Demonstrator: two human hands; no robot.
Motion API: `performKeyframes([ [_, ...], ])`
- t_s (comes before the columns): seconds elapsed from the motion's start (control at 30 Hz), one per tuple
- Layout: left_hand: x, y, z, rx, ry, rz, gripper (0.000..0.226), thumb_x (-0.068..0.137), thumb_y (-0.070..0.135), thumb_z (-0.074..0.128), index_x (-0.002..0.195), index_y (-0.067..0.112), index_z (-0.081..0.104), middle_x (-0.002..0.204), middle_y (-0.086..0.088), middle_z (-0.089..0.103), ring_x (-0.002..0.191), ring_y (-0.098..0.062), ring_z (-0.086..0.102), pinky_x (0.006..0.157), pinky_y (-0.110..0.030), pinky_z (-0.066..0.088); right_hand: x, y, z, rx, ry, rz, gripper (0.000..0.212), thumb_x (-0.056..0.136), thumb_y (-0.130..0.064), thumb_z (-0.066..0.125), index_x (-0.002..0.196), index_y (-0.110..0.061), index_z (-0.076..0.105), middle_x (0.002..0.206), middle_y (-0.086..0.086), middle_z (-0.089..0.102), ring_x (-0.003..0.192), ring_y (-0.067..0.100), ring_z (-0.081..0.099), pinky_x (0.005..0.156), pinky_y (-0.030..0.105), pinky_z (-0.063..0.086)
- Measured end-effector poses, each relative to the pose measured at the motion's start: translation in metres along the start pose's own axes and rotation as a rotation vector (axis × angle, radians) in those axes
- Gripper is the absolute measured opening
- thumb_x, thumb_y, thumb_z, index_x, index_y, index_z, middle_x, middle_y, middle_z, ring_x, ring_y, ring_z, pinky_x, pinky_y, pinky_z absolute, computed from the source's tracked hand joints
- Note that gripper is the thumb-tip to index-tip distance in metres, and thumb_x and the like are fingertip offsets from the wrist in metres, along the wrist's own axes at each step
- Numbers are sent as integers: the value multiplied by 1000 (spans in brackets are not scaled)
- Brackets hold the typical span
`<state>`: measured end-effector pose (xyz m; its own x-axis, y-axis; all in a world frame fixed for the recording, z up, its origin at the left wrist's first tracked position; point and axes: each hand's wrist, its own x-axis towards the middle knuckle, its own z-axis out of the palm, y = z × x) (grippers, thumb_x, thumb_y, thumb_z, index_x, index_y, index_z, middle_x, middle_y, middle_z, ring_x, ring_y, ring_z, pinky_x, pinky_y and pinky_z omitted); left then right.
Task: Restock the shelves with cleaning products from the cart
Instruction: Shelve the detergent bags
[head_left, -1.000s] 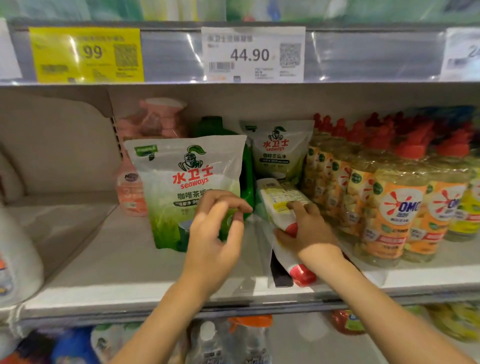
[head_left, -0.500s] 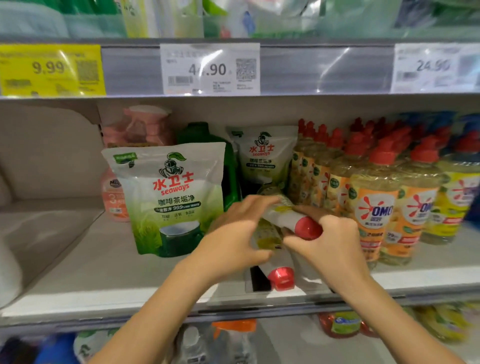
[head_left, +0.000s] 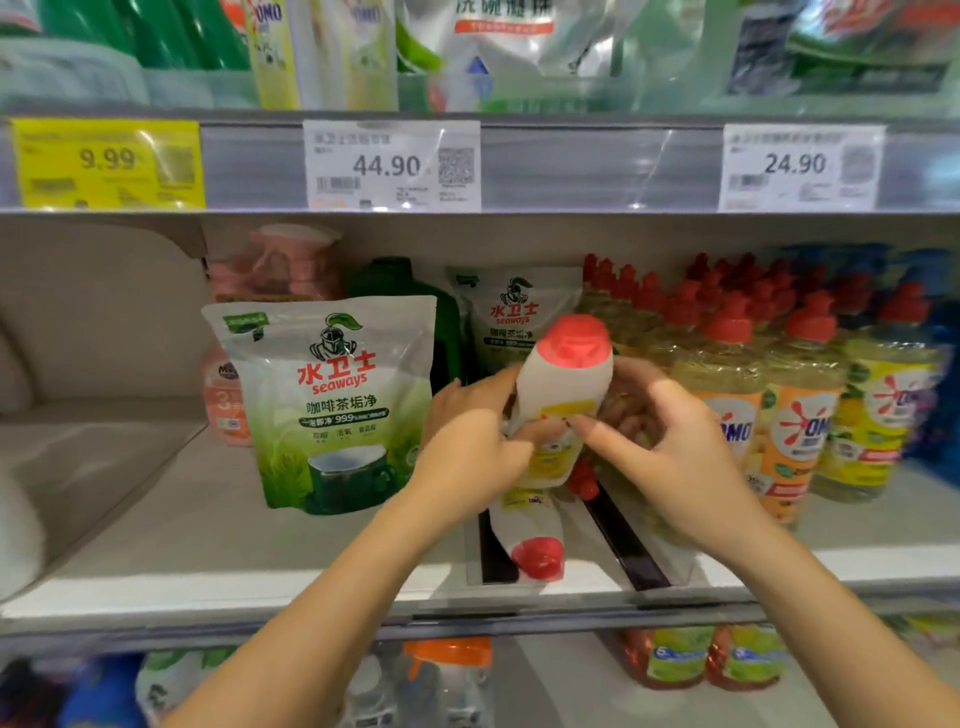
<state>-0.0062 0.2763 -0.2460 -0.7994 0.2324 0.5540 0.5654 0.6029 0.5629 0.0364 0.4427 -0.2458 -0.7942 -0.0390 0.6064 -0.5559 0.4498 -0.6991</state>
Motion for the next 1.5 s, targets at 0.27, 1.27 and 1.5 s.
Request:
performKeyframes([
  [0.27, -21, 6, -17, -384, -17, -12, 26, 81, 29, 73, 98, 43, 61, 95, 24, 70, 95, 5, 65, 81, -13, 52, -1, -5, 4, 216, -124, -81, 30, 86, -30, 61, 116, -28, 58, 106, -15, 68, 98, 3, 66, 75, 13, 52],
  [1.27, -95, 2, -270, -665, 312, 177, 27, 86, 39, 65, 105, 20, 69, 100, -5, 74, 91, -22, 72, 72, -36, 60, 32, -240, 152, 547, -134, -376, 32, 66, -40, 66, 94, -27, 72, 85, -8, 75, 73, 4, 71, 57, 11, 52],
  [1.5, -20, 16, -332, -540, 253, 288, 34, 90, 34, 53, 107, 6, 65, 102, -12, 71, 91, -21, 71, 74, -32, 60, 108, -298, 134, 251, -91, -435, 45, 74, -36, 63, 115, -18, 58, 94, 3, 71, 81, 13, 72, 66, 27, 59],
])
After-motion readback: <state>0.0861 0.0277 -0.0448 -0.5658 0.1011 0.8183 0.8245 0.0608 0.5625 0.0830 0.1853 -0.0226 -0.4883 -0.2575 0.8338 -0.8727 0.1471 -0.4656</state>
